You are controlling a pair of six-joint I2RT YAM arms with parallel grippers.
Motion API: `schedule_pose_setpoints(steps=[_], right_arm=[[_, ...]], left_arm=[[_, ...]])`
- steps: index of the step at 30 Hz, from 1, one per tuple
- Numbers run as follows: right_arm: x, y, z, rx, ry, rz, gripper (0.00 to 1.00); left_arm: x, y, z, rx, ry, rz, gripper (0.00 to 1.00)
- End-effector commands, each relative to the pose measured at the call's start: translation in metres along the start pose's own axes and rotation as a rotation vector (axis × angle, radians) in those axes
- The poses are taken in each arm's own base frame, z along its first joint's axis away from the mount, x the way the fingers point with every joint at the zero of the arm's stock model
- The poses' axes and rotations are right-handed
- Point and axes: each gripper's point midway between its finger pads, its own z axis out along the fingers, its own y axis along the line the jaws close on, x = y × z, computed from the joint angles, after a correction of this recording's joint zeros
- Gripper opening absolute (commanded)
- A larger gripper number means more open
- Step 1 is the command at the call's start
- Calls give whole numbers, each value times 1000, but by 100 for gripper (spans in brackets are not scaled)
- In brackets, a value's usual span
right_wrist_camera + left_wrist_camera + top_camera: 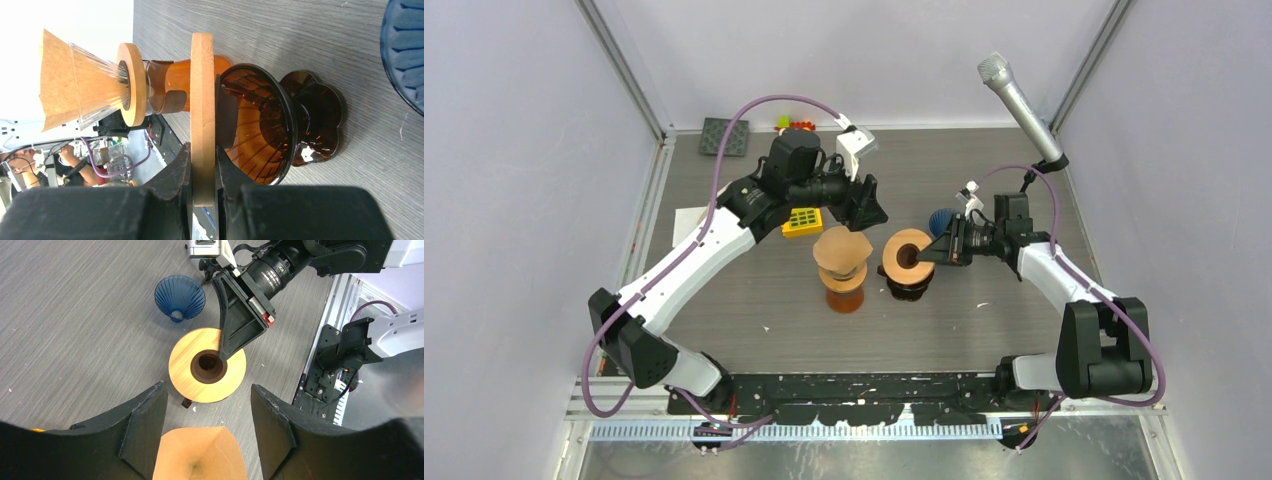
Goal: Place the coffee filter in the dripper
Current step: Place the dripper holder onto the coffee server.
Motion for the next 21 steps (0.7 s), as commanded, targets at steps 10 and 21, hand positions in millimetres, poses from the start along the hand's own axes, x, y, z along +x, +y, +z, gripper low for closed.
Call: schedule_pose_setpoints(steps=[10, 21], right_arm=[[4, -5, -7, 76, -50, -13, 25], [1, -7, -8, 102, -43, -1, 40]], left_arm=[[-22, -11, -14, 20, -80, 59, 64], [-22, -12, -13, 28, -78, 54, 64]])
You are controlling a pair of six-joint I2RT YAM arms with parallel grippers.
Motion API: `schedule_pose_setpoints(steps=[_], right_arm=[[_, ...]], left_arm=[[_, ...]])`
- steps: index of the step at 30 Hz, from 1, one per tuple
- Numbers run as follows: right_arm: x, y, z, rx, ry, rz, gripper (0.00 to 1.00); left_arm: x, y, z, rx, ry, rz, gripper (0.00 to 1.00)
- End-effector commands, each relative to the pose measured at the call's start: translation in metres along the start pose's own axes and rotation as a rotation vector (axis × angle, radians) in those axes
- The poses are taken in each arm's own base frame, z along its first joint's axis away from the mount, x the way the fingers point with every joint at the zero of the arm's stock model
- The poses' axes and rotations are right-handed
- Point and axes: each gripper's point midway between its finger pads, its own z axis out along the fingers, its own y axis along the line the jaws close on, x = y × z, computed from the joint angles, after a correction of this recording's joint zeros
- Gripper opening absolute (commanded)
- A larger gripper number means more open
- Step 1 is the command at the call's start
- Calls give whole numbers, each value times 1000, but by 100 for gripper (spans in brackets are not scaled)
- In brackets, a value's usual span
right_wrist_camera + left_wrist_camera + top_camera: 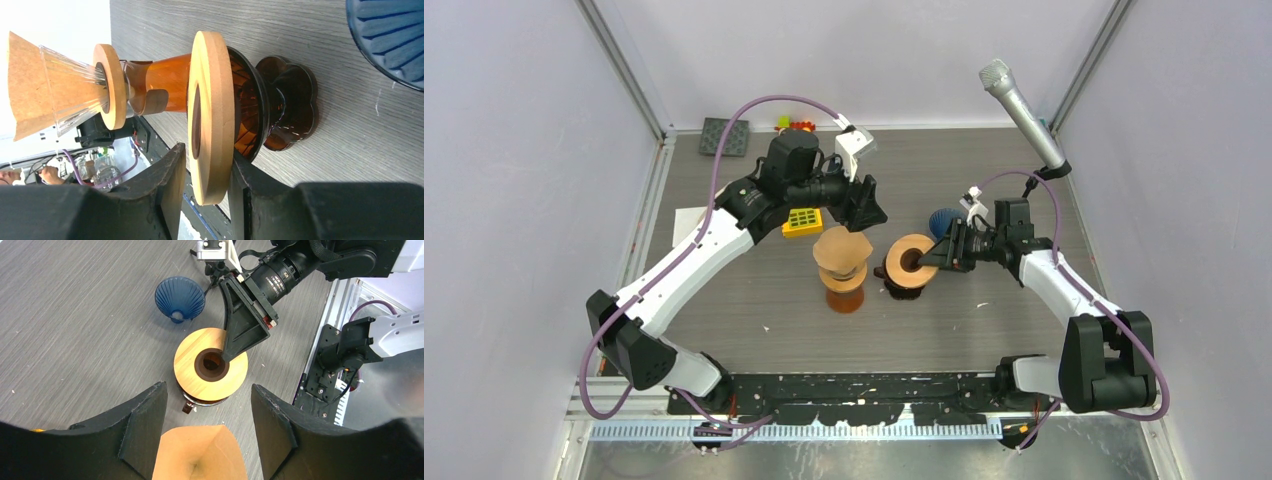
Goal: Place the coffee filter in the dripper
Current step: Place the dripper holder onto the coffee server.
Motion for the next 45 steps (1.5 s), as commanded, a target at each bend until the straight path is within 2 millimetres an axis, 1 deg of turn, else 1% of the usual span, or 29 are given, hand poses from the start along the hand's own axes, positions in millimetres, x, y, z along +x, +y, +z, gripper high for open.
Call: schedule_pose_setpoints(steps=[1, 7, 14, 19, 24, 31, 36, 41, 45], right_arm=[[-6, 3, -3, 18, -9, -13, 41], [-8, 1, -6, 44, -20, -27, 43], [-7, -5, -9, 97, -10, -40, 56], [-7, -11, -10, 133, -12, -54, 58], [-4, -12, -9, 166, 2, -91, 60], [-4, -16, -9, 225, 4, -145, 68], [-6, -10, -13, 225, -2, -172, 73], [-9, 0, -24, 232, -13, -226, 82], [-9, 8, -33, 231, -39, -286, 84]], left_arm=[[-21, -11, -9, 27, -71, 40, 64], [-21, -11, -9, 32, -70, 38, 64], [-20, -11, -9, 34, -68, 37, 64], [-20, -11, -8, 37, -66, 35, 65], [-17, -10, -5, 37, -58, 32, 65], [-13, -5, 0, 26, -31, 38, 65], [-13, -5, 2, 31, -25, 35, 65], [-13, -5, 2, 31, -22, 34, 65], [-13, -5, 0, 28, -24, 40, 65]])
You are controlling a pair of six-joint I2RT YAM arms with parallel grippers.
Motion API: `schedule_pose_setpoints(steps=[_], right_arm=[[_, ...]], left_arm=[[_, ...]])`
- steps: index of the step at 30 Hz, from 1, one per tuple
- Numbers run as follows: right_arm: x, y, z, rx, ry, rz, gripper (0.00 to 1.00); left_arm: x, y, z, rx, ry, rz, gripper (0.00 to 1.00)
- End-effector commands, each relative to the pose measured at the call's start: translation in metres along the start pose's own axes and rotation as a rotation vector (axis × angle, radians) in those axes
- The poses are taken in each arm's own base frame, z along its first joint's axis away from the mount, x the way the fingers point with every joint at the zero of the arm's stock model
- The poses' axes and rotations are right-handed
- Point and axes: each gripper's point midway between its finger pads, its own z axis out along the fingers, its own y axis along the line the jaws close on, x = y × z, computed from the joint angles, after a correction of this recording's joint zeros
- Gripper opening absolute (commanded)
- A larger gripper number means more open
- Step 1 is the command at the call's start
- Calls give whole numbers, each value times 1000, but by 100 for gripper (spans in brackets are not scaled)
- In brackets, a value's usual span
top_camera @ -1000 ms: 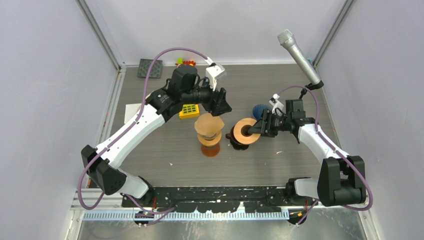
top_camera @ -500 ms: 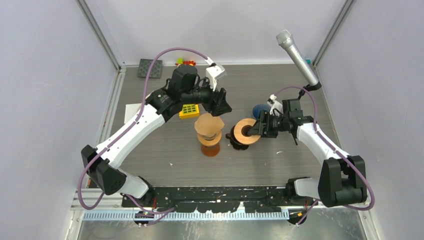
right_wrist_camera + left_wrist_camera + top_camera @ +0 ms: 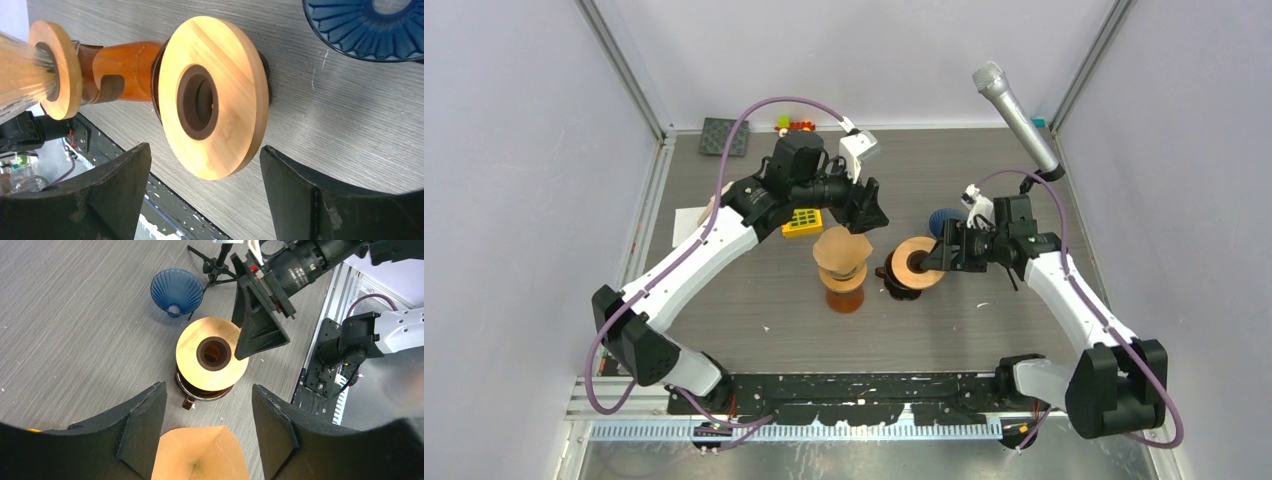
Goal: Place the coffee filter in the dripper
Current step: Place the dripper holder onto the coffee server.
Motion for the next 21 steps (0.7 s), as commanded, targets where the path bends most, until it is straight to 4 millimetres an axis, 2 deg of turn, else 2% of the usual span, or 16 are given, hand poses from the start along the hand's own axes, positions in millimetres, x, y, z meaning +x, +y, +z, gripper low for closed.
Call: schedule_pose_setpoints(steps=[1, 10, 17, 21], right_arm=[[-16, 15, -21, 1, -77, -127, 84], [-22, 26, -49, 33, -155, -292, 85], [-44, 38, -74, 132, -219, -481, 86], [-51, 45, -75, 229, -217, -624, 86]], left_arm=[[-22, -7, -8, 11, -56, 53, 65], [-23, -5, -14, -11, -59, 81, 65], [-26, 5, -25, -87, -64, 123, 66], [-27, 11, -31, -136, -63, 141, 67]])
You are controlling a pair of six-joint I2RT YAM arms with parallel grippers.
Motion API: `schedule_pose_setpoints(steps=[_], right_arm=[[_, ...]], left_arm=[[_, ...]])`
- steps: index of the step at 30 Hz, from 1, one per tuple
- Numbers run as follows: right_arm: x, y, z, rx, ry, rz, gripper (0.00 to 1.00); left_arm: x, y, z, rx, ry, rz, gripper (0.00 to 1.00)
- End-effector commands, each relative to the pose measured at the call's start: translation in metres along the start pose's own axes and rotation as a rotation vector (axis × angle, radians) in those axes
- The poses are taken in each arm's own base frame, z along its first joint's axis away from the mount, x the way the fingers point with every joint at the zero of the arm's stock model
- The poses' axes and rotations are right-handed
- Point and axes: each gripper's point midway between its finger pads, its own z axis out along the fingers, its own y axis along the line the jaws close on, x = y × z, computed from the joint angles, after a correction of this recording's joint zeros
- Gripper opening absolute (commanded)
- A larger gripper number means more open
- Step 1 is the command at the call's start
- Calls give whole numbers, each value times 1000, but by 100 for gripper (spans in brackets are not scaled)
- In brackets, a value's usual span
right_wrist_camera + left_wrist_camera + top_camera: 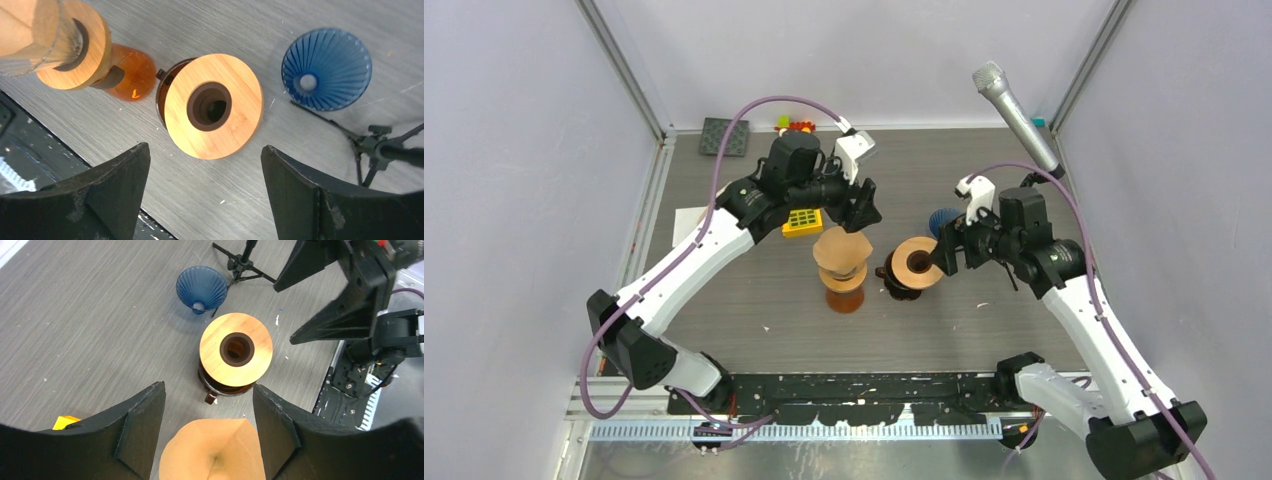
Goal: Place the coffee filter in the dripper
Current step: Place the dripper holder onto the coffee server.
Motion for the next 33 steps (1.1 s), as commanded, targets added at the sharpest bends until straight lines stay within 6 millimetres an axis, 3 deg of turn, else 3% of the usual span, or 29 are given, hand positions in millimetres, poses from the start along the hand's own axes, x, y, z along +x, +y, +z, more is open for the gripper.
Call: schedule_pose_setpoints(steps=[1, 7, 13, 33], right_arm=[[-23, -4, -9, 139, -14, -225, 86], [-34, -16, 7, 296, 93, -415, 86], [-29, -26, 28, 360, 219, -496, 86], [5, -30, 76, 334, 371, -490, 81]], left_arm=[[-27, 3, -27, -74, -70, 71, 66], [-32, 20, -46, -204, -104, 105, 66], [-34, 29, -59, -274, -122, 124, 66], [-29, 25, -56, -243, -119, 133, 67]])
